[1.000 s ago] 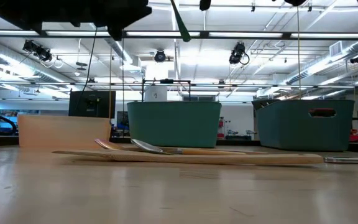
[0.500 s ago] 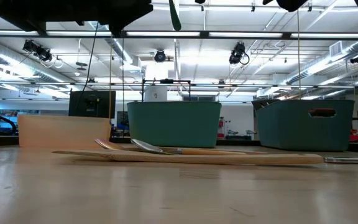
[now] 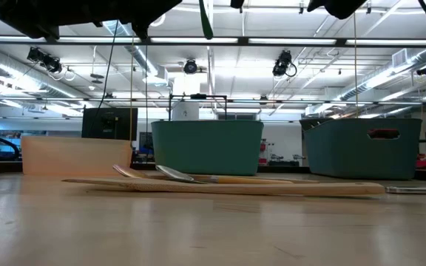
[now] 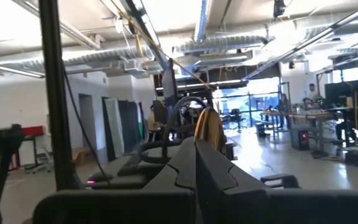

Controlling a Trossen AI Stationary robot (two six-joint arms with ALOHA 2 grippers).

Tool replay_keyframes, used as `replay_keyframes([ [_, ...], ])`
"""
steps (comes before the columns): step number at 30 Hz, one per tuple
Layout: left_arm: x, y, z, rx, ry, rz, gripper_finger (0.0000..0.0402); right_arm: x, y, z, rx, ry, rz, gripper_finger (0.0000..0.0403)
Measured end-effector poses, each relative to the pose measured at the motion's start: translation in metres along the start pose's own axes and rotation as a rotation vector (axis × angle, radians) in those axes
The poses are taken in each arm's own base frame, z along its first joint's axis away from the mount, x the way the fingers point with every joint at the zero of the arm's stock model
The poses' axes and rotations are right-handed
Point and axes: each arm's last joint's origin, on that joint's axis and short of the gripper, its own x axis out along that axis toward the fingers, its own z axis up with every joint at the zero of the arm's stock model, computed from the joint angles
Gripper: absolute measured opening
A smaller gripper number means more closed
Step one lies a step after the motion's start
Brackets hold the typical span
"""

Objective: Pick & Place Kitchen Items
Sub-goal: Put the green spoon into the orange bin

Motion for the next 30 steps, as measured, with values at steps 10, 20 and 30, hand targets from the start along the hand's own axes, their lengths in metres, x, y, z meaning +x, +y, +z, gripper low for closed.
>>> replay_keyframes([
  [10,0.016,0.006,-0.009,0.035,0.019,0.029,0.0133,0.0,0.001,0.0,0.002,0.004,0.015,0.0004],
  [20,0.039,0.003,-0.012,0.037,0.033,-0.004,0.0133,0.0,0.001,-0.001,0.002,0.013,0.017,0.0004],
  [30,0.043,0.002,-0.007,0.036,0.012,-0.028,0.0124,0.0,0.001,-0.001,-0.002,0.014,0.016,0.0004],
])
